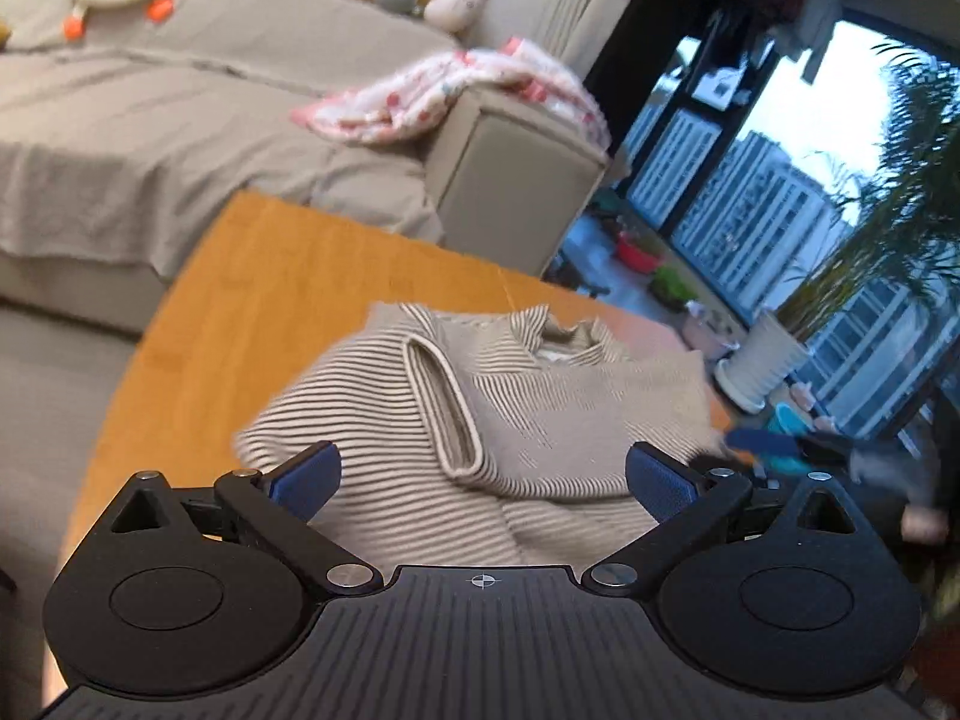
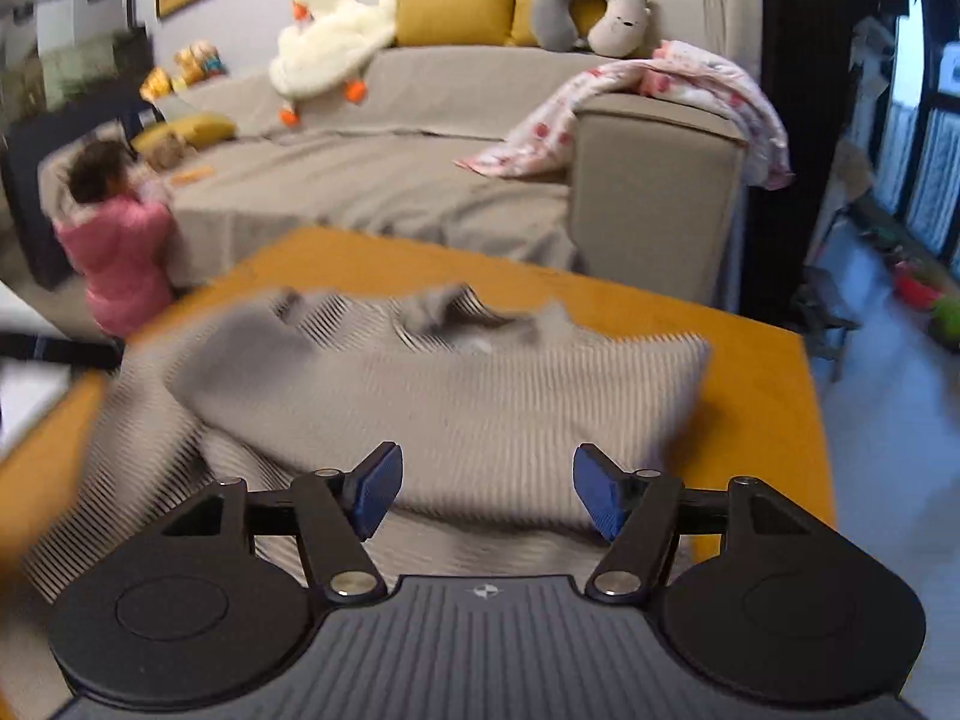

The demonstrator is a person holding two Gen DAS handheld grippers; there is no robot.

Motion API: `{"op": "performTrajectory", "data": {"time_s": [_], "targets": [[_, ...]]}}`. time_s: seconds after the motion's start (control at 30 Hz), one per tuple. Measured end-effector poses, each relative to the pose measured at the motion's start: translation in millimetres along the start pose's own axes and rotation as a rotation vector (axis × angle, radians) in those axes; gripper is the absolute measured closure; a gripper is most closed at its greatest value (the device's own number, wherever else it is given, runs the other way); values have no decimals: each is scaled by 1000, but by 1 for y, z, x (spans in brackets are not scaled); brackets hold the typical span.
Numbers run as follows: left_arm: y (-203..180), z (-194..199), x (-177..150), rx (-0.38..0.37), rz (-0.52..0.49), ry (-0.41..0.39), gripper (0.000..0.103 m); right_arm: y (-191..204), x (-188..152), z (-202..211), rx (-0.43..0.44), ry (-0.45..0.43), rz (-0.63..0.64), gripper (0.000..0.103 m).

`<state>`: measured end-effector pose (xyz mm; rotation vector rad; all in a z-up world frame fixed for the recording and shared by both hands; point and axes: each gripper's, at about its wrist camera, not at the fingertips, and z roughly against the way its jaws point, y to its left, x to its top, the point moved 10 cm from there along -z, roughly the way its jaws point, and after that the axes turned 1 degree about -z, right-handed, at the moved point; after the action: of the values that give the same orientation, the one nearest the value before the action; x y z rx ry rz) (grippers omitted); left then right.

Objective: Fold clothes

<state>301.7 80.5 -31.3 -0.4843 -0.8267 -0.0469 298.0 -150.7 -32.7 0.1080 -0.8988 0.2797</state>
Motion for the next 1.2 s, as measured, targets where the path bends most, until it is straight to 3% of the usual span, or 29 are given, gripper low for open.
{"op": "performTrajectory", "data": {"time_s": [0.07,0.1,0.13,0.23,0.37,0.43,0.57,0.6,0.63,0.67,0.7,0.77,0.83,1.03,1.13,1.2], "targets": [[-2,-17,1,27,5,29,9,-5,-8,6,-18,-24,39,39],[-4,-21,1,38,-5,33,21,-8,-9,12,-33,-43,68,39],[-5,-25,1,48,-16,36,27,-11,-9,17,-55,-63,105,39],[-9,-30,-3,60,-50,37,27,-16,-13,32,-124,-114,255,34],[-10,-36,-2,90,-63,38,30,-20,-24,35,-150,-118,382,33],[-16,-39,2,87,-78,34,40,-20,-28,31,-165,-113,439,33],[-25,-53,9,119,-139,52,48,-9,-29,15,-176,-115,617,33],[-25,-57,9,132,-149,60,60,-5,-29,9,-174,-115,661,34],[-24,-61,10,146,-158,69,80,-1,-29,4,-172,-115,702,39],[-24,-65,11,158,-167,76,89,4,-29,-1,-171,-114,743,57],[-26,-66,14,157,-178,71,92,7,-28,-5,-176,-115,777,67],[-30,-67,23,149,-205,57,92,10,-24,-13,-195,-124,830,89],[-41,-66,45,144,-247,13,92,11,-18,-19,-219,-134,869,92],[-68,-54,109,104,-341,-157,92,-28,8,-1,-310,-178,738,94],[-63,-73,93,124,-347,-111,92,-25,-14,-10,-286,-129,767,94],[-45,-92,67,167,-350,-24,92,-19,-28,-18,-238,-96,764,93]]}}
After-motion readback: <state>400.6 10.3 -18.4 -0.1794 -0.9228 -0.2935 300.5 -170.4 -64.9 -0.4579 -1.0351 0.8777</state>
